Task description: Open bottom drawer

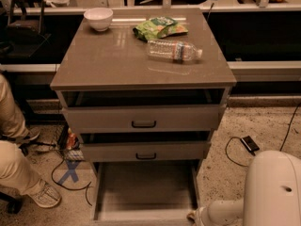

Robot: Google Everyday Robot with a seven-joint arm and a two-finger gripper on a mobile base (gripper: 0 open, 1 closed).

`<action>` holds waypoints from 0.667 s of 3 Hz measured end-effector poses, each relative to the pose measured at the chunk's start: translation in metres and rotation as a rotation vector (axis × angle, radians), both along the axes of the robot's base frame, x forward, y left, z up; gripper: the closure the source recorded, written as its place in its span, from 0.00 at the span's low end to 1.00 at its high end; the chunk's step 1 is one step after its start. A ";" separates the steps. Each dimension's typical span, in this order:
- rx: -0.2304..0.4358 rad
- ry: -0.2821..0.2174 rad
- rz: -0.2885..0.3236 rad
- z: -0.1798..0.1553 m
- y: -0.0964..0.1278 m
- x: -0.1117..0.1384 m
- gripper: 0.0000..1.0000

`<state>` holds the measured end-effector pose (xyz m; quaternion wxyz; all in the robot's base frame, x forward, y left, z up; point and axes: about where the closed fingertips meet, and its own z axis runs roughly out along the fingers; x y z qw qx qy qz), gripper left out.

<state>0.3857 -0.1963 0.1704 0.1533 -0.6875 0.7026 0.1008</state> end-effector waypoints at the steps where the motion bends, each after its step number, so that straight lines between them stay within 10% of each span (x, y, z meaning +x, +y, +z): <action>1: 0.001 0.002 0.001 -0.001 0.001 -0.001 0.54; 2: 0.002 0.004 0.001 -0.002 0.002 -0.002 0.30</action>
Offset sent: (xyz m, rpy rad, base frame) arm -0.0009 0.0006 -0.0006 0.0008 0.0017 0.0006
